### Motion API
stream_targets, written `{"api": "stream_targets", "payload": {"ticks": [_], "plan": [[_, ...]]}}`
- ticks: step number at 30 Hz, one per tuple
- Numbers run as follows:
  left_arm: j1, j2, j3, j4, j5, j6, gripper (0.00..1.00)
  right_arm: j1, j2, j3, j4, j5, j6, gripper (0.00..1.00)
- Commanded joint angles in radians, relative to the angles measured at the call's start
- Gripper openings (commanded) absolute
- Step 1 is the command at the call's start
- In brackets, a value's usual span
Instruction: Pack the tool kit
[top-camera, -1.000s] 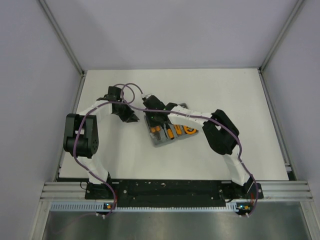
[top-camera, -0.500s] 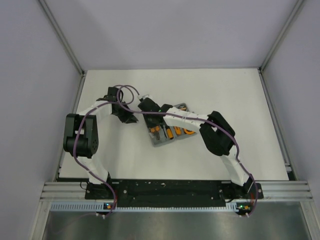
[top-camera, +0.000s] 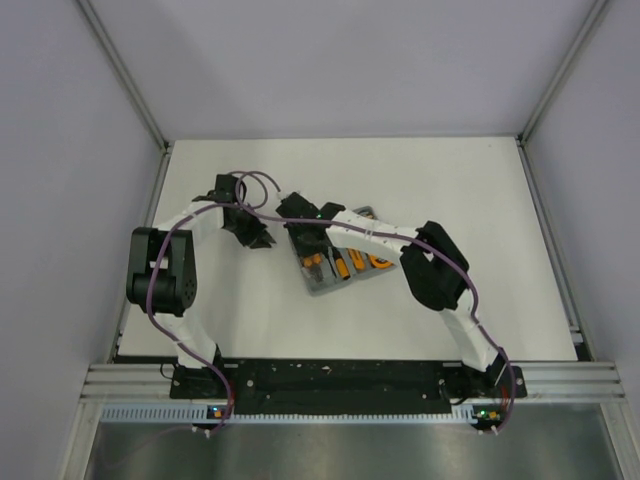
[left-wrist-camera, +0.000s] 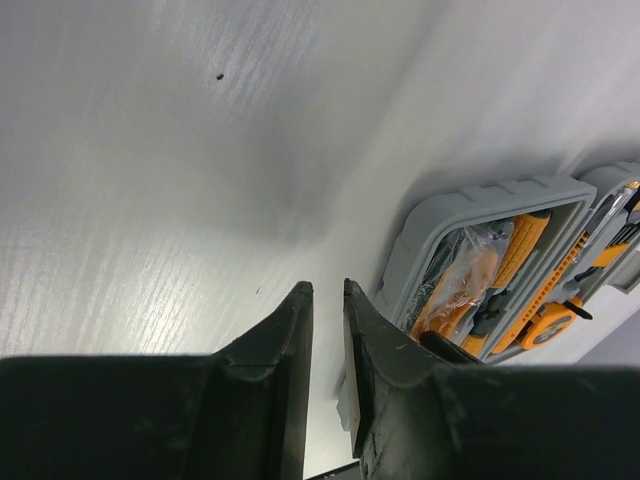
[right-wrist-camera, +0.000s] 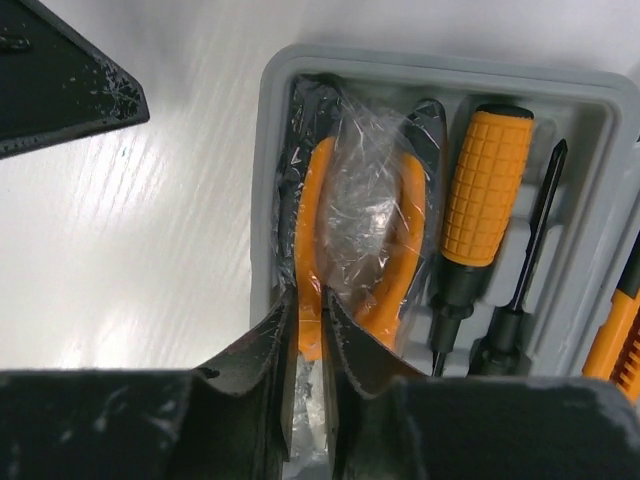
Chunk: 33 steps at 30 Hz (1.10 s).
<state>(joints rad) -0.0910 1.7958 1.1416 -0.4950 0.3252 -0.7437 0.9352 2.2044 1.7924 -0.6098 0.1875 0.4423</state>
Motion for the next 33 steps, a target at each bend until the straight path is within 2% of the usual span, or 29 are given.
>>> {"api": "stream_targets", "payload": {"ticks": [1, 6, 10, 13, 20, 25, 28, 30, 32, 33], "plan": [[0.007, -0.026, 0.061, -0.053, -0.005, 0.044, 0.25, -0.03, -0.034, 0.093, -0.12, -0.066, 0.001, 0.17], [0.007, -0.05, 0.073, -0.066, -0.02, 0.058, 0.39, -0.033, -0.124, 0.068, -0.108, -0.132, -0.062, 0.34], [0.007, -0.064, 0.107, -0.097, -0.029, 0.072, 0.59, -0.03, -0.224, -0.124, -0.033, -0.174, -0.137, 0.52], [0.007, -0.076, 0.119, -0.117, -0.048, 0.079, 0.69, -0.032, -0.313, -0.27, 0.051, -0.184, -0.149, 0.58], [0.008, -0.124, 0.095, -0.093, -0.049, 0.073, 0.73, -0.015, -0.417, -0.458, 0.226, -0.263, -0.178, 0.59], [0.013, -0.113, 0.093, -0.079, -0.017, 0.082, 0.73, 0.033, -0.402, -0.495, 0.288, -0.264, -0.252, 0.56], [0.016, -0.105, 0.092, -0.076, 0.017, 0.087, 0.79, 0.04, -0.377, -0.495, 0.292, -0.276, -0.267, 0.53], [0.016, -0.113, 0.093, -0.074, 0.018, 0.095, 0.91, 0.051, -0.362, -0.496, 0.301, -0.276, -0.287, 0.53], [0.017, -0.121, 0.095, -0.073, 0.018, 0.102, 0.99, 0.062, -0.347, -0.496, 0.305, -0.276, -0.307, 0.52], [0.017, -0.121, 0.099, -0.073, 0.021, 0.106, 0.99, 0.063, -0.336, -0.495, 0.301, -0.28, -0.312, 0.52]]}}
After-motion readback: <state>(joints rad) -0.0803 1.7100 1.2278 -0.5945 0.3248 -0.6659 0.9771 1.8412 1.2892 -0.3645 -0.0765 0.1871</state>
